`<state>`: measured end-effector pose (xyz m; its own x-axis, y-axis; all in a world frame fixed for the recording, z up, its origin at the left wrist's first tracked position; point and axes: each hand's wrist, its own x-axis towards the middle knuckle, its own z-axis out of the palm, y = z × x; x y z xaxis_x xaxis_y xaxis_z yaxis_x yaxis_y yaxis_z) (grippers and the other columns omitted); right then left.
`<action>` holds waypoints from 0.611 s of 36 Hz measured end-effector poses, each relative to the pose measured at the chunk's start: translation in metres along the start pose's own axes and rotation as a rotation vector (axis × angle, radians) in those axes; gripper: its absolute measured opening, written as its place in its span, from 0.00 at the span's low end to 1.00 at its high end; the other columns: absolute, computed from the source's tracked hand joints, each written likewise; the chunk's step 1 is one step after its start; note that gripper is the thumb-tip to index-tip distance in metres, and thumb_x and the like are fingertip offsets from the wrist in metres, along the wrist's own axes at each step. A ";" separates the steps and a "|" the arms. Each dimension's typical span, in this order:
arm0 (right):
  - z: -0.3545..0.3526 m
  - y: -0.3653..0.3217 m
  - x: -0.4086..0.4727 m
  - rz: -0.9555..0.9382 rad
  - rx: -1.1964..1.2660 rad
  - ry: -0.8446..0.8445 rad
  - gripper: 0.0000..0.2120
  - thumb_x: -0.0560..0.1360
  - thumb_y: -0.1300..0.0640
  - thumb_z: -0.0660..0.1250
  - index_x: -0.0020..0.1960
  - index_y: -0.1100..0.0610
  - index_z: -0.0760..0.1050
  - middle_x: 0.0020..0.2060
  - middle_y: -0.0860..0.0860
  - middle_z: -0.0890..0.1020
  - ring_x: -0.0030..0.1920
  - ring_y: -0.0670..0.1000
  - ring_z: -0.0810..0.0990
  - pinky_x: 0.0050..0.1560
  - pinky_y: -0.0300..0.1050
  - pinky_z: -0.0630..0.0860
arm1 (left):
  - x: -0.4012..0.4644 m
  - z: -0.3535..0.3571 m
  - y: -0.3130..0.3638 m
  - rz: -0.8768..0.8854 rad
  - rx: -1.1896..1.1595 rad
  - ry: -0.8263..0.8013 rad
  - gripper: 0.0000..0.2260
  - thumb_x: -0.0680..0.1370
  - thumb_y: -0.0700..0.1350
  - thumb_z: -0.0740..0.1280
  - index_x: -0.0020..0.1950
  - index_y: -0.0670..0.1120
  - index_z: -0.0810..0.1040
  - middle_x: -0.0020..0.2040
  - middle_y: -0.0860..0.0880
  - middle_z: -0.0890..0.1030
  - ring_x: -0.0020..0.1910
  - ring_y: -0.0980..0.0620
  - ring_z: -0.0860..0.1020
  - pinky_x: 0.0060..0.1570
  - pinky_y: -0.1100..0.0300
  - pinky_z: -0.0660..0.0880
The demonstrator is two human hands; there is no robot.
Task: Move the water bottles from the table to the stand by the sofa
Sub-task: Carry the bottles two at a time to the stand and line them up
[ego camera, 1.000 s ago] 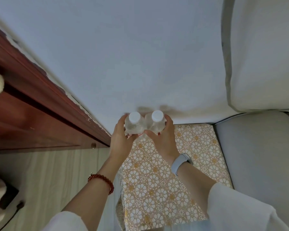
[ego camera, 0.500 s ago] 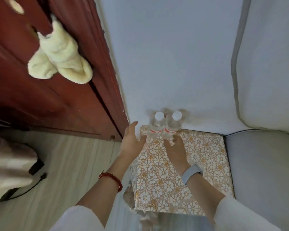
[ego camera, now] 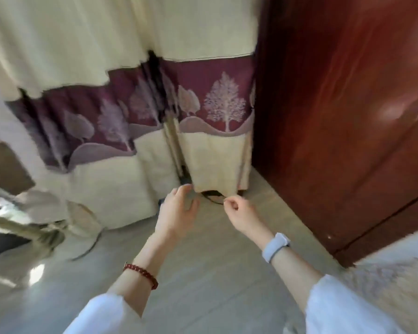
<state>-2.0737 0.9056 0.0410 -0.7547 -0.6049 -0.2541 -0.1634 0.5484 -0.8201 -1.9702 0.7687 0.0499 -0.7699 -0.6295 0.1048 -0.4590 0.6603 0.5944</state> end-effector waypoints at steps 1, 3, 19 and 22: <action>0.036 -0.029 -0.006 -0.051 -0.017 -0.055 0.11 0.77 0.57 0.60 0.54 0.61 0.76 0.49 0.59 0.82 0.50 0.55 0.79 0.47 0.42 0.70 | -0.017 -0.035 -0.034 -0.047 0.021 0.050 0.17 0.75 0.46 0.66 0.62 0.44 0.74 0.57 0.42 0.78 0.57 0.42 0.76 0.56 0.52 0.71; 0.111 -0.083 -0.023 -0.135 -0.052 -0.181 0.10 0.77 0.56 0.60 0.54 0.59 0.77 0.50 0.57 0.82 0.49 0.52 0.78 0.46 0.39 0.68 | -0.057 -0.102 -0.102 -0.149 0.064 0.146 0.17 0.75 0.47 0.66 0.62 0.44 0.74 0.57 0.42 0.78 0.56 0.41 0.76 0.56 0.51 0.72; 0.597 -0.332 -0.179 -0.666 -0.439 -1.012 0.15 0.78 0.53 0.57 0.61 0.56 0.72 0.56 0.54 0.78 0.54 0.53 0.77 0.52 0.47 0.76 | -0.380 -0.381 -0.458 -1.057 0.065 0.671 0.16 0.77 0.47 0.64 0.63 0.43 0.73 0.60 0.43 0.77 0.61 0.44 0.74 0.60 0.49 0.70; 0.682 -0.372 -0.197 -0.779 -0.464 -1.066 0.14 0.77 0.54 0.58 0.59 0.57 0.73 0.56 0.55 0.80 0.55 0.54 0.78 0.52 0.43 0.72 | -0.409 -0.425 -0.515 -1.147 0.084 0.730 0.17 0.77 0.47 0.64 0.63 0.43 0.73 0.61 0.44 0.77 0.61 0.44 0.74 0.61 0.50 0.70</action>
<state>-1.4311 0.4266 0.0462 0.4318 -0.8661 -0.2516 -0.6629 -0.1156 -0.7397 -1.2301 0.5123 0.0402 0.4548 -0.8906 -0.0013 -0.7219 -0.3695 0.5851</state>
